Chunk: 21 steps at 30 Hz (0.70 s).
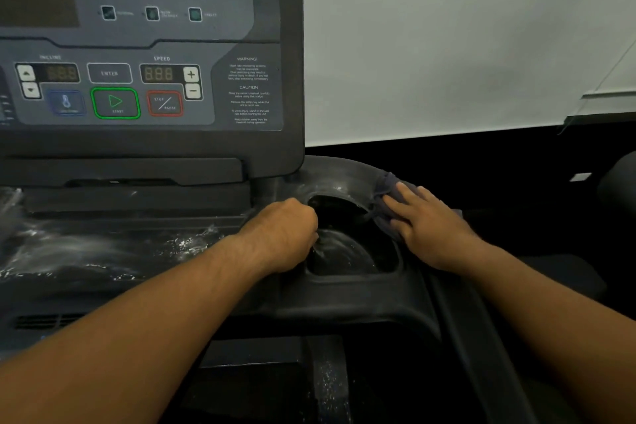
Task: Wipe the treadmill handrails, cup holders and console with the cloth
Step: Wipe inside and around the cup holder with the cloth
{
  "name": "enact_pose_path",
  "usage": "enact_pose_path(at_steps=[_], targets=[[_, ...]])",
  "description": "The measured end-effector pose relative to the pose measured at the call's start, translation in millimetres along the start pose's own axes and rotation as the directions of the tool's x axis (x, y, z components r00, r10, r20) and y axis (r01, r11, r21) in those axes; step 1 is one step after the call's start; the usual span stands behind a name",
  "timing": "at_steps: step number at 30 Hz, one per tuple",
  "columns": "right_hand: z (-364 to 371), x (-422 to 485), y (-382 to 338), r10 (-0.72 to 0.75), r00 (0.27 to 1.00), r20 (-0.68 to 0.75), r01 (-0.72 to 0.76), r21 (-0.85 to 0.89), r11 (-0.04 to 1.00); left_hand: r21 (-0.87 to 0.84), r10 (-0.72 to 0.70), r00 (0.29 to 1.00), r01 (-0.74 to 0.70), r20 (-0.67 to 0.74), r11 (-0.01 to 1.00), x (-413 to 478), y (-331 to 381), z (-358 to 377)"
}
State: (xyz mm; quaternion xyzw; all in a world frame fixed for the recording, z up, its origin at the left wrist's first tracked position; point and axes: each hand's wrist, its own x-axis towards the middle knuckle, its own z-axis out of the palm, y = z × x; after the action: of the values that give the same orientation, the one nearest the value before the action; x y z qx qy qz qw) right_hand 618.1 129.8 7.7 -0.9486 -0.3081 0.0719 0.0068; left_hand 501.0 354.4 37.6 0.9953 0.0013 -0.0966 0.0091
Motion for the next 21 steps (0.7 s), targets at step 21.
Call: enact_pose_path(at_steps=[21], targets=[[-15,106,-126,-0.228,0.974,0.018,0.228,-0.009,0.974,-0.146,-0.022,0.936,-0.032,-0.351,0.989,-48,-19,-11]])
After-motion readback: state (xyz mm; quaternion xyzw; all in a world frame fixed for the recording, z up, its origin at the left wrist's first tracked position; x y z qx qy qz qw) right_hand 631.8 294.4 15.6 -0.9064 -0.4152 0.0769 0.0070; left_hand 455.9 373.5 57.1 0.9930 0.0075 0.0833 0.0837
